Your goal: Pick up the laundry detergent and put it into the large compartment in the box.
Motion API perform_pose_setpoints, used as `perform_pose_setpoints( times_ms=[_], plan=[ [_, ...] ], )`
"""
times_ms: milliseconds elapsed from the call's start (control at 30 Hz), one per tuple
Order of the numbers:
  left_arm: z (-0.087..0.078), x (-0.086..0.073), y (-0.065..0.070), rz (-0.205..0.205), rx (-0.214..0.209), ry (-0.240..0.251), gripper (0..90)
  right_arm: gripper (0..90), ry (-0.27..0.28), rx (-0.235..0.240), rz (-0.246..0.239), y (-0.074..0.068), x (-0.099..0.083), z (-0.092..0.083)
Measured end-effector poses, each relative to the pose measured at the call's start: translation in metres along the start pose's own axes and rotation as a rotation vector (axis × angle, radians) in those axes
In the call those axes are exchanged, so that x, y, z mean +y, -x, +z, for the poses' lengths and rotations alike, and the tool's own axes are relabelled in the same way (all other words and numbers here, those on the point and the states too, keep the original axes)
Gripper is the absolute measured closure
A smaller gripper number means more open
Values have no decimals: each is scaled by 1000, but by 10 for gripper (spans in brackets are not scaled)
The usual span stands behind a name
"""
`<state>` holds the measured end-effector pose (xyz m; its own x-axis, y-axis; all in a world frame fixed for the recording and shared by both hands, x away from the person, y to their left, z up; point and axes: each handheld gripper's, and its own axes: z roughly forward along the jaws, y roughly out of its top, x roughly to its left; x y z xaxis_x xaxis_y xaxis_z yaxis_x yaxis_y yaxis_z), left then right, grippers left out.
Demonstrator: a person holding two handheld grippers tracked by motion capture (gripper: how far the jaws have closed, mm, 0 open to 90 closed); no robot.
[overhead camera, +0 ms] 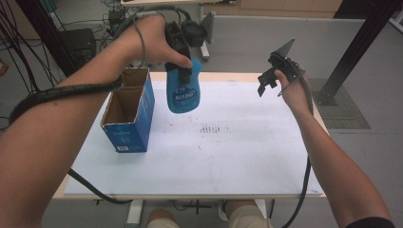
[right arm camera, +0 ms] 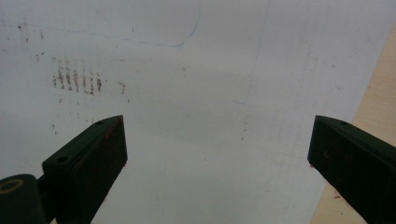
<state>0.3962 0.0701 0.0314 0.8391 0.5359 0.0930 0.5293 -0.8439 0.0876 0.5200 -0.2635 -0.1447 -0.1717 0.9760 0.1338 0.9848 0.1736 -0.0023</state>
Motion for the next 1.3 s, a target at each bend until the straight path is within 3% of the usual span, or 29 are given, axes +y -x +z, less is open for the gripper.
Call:
perform_pose_setpoints(
  times_ms=[100,133,233,300,367,400,433,467,500,600,667,700,767,833,867,967,1000,1067,1167,1300],
  plan=[
    [-19,-9,-16,-102,-5,7,380,46,6,-2,-7,-3,-1,-2],
    [-19,-9,-16,-102,-5,7,380,46,9,-2,-7,-4,-2,-3],
    [-33,-20,-25,-189,-2,19,380,46,17,-3,-14,-5,-4,-6],
    [-46,-30,-30,-285,20,25,380,46,18,-3,-18,-5,-5,-7],
    [-57,-38,-35,-348,42,30,380,46,18,-2,-17,-4,-6,-8],
    [-57,-38,-35,-348,42,30,380,46,17,-1,-13,-4,-6,-8],
    [-66,-46,-39,-406,61,43,379,46,17,-2,-13,-4,-6,-9],
    [-66,-46,-39,-406,61,43,380,46,17,-2,-13,-4,-6,-9],
    [-73,-52,-43,-462,71,49,380,46,22,-3,-12,-5,-8,-10],
    [-82,-61,-51,-548,90,52,380,46,25,-1,-15,-6,-9,-12],
    [-85,-63,-53,-569,93,52,380,46,26,-2,-17,-6,-10,-13],
    [-89,-69,-59,-623,90,63,380,46,26,0,-17,-6,-11,-13],
    [-91,-72,-63,-642,87,64,380,46,24,-3,-19,-6,-10,-13],
    [-95,-80,-72,-715,83,70,380,46,18,-2,-21,-6,-10,-13],
    [-95,-80,-72,-715,83,70,380,46,18,-2,-21,-6,-10,-13],
    [-103,-87,-78,-805,111,83,380,46,17,0,-22,-4,-10,-13],
    [-103,-87,-78,-805,111,83,380,46,17,0,-22,-4,-10,-13],
    [-109,-92,-81,-858,130,89,380,46,16,1,-25,-4,-9,-13],
    [-114,-97,-83,-891,140,96,380,46,13,-1,-22,-3,-9,-12],
    [-116,-111,-92,-961,127,106,380,46,13,-2,-23,-3,-9,-12]
  ],
)
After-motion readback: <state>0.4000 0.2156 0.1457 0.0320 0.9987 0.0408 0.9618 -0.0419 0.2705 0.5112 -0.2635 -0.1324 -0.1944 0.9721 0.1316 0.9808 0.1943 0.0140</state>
